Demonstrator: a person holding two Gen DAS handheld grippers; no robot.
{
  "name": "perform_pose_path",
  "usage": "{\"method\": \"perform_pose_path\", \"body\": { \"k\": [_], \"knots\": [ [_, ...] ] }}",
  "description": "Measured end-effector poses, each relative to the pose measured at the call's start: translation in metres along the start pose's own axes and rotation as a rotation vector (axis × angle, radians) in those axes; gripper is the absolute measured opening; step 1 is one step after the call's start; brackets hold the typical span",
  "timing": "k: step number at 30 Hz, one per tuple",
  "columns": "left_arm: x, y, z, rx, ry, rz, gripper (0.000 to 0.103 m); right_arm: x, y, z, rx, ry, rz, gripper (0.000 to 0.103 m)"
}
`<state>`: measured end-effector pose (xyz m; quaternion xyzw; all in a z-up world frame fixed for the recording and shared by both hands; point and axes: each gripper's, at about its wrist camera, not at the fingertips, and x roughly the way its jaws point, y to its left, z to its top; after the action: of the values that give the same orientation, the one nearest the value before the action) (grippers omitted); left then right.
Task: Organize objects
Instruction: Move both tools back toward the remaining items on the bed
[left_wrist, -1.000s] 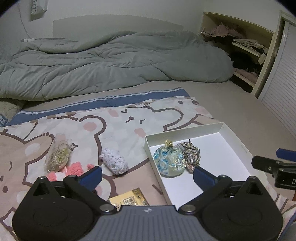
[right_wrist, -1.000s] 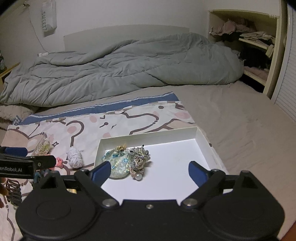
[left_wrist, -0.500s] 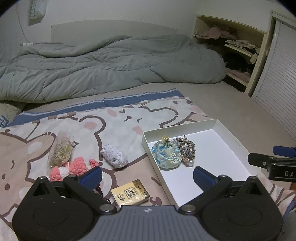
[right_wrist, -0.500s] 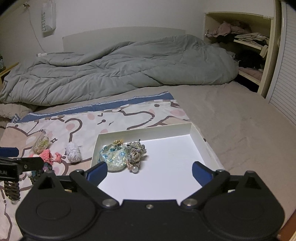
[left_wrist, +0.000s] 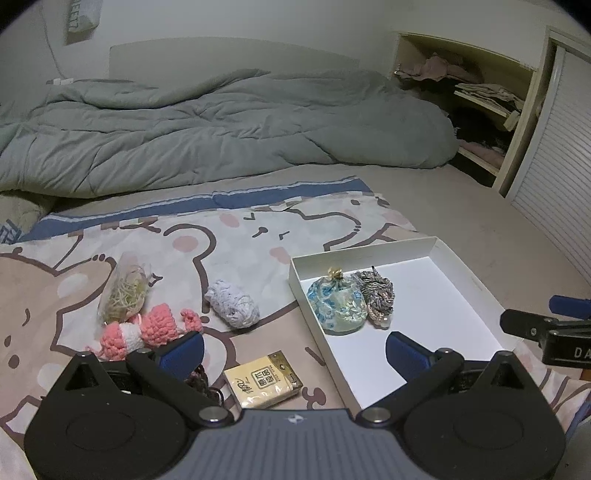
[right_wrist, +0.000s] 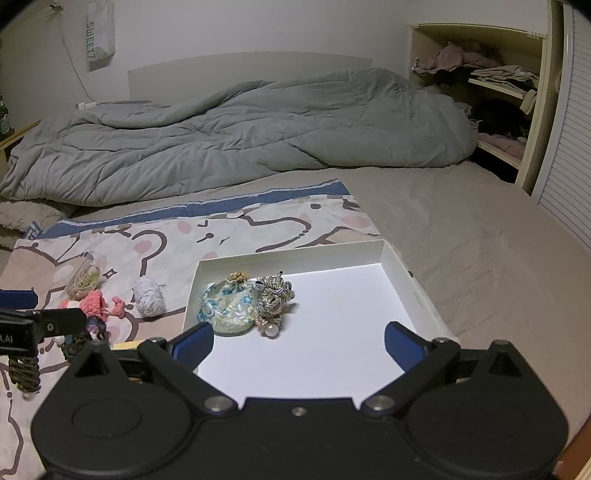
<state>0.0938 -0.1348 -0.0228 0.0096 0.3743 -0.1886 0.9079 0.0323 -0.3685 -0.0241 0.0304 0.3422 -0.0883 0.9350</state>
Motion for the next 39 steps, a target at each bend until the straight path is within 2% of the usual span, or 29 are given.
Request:
{"method": "perform_pose_path", "body": {
  "k": [7, 17, 30, 39],
  "knots": [
    [0.003, 0.009, -0.004, -0.011, -0.007, 0.031, 0.103, 0.002, 0.0, -0.001, 0.005, -0.007, 0.006, 0.102],
    [-0.005, 0.048, -0.006, -0.106, -0.021, 0.09, 0.103, 0.012, 0.011, 0.006, -0.013, -0.005, 0.052, 0.103],
    [-0.028, 0.114, -0.018, -0.208, -0.044, 0.248, 0.103, 0.033, 0.062, 0.022, -0.086, -0.02, 0.161, 0.103],
    [-0.049, 0.158, -0.031, -0.302, -0.052, 0.327, 0.103, 0.045, 0.104, 0.028, -0.133, -0.011, 0.234, 0.103]
  ]
}}
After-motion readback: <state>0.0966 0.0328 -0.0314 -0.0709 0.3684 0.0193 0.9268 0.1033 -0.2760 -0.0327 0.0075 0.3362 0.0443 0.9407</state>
